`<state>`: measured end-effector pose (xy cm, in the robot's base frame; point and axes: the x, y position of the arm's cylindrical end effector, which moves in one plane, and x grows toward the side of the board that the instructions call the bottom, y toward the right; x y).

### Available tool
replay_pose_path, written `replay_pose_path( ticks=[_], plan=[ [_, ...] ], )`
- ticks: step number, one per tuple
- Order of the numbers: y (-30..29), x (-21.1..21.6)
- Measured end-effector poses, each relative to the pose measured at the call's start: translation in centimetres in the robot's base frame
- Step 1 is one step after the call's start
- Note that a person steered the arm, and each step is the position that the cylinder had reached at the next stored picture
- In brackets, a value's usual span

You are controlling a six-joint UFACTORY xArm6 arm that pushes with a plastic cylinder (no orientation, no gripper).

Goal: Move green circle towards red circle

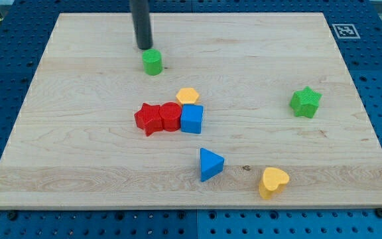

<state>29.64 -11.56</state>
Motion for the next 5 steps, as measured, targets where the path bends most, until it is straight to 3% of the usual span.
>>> replay_pose_path(
  ticks=[2,3,5],
  plan=[
    [-1.4,3.0],
    [-1.4,0.0],
    [2.5,0.7]
  ],
)
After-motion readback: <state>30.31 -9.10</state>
